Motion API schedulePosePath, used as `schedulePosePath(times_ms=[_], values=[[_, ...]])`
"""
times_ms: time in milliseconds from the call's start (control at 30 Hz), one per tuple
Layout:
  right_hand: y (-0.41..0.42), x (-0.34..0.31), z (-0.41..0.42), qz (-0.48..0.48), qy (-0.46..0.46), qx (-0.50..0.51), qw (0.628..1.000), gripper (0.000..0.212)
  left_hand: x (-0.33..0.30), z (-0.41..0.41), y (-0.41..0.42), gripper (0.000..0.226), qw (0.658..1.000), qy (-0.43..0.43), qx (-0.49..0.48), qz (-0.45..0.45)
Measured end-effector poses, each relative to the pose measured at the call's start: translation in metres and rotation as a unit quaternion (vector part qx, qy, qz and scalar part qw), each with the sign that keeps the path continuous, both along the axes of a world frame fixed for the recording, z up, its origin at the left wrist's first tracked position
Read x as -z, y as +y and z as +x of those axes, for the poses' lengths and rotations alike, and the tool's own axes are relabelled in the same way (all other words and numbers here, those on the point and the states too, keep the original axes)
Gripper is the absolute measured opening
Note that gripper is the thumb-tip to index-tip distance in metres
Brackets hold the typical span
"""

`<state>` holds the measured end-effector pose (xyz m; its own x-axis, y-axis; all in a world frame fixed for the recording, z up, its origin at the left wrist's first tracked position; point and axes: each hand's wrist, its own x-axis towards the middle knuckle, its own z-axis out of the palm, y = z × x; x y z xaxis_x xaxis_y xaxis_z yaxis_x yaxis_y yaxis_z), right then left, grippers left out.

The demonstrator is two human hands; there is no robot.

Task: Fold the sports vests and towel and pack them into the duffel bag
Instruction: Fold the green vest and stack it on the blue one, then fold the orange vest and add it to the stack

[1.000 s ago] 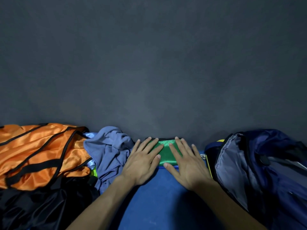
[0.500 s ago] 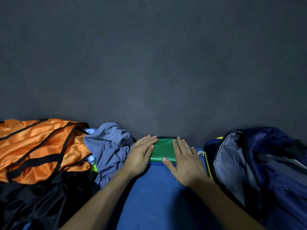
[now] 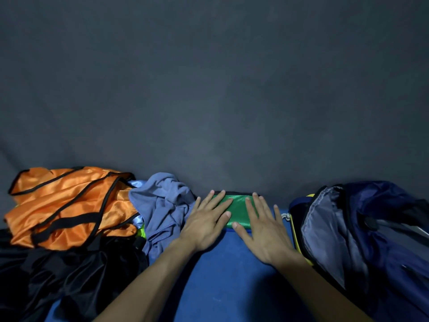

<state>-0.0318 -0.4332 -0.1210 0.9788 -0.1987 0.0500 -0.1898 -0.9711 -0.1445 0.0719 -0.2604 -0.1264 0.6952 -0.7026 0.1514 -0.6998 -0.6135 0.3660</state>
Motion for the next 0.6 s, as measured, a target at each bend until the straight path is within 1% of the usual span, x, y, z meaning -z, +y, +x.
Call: schedulePosePath(times_ms=[67,233,300,367,400,467,500,533,600], values=[[-0.001,-0.003,-0.001,-0.015,-0.011,-0.007,1.000,0.100,-0.015,-0.002,0.001,0.054,1.000,-0.026,0.006,0.006],[0.000,-0.005,-0.004,-0.057,-0.067,-0.025,0.996,0.089,-0.052,-0.014,0.022,0.050,0.997,-0.019,0.039,-0.061],[0.010,-0.008,-0.005,-0.073,-0.087,-0.039,0.993,0.082,-0.071,-0.015,0.046,0.042,0.994,-0.044,0.051,-0.085],[0.024,-0.013,-0.007,-0.079,-0.109,-0.062,0.989,0.079,-0.094,-0.014,0.078,0.032,0.989,-0.090,0.032,-0.116],[0.031,-0.015,-0.009,-0.075,-0.122,-0.074,0.987,0.079,-0.104,-0.014,0.097,0.029,0.983,-0.114,-0.006,-0.143],[0.044,-0.017,-0.014,-0.059,-0.137,-0.096,0.984,0.078,-0.114,-0.010,0.144,0.029,0.960,-0.166,-0.121,-0.189],[0.051,-0.016,-0.018,-0.052,-0.134,-0.104,0.984,0.079,-0.114,-0.009,0.168,0.033,0.947,-0.188,-0.185,-0.183],[0.057,-0.015,-0.023,-0.047,-0.122,-0.111,0.985,0.079,-0.111,-0.008,0.191,0.041,0.937,-0.189,-0.254,-0.149],[0.068,-0.011,-0.034,-0.038,-0.092,-0.120,0.988,0.084,-0.098,-0.007,0.229,0.070,0.920,-0.123,-0.370,-0.038]])
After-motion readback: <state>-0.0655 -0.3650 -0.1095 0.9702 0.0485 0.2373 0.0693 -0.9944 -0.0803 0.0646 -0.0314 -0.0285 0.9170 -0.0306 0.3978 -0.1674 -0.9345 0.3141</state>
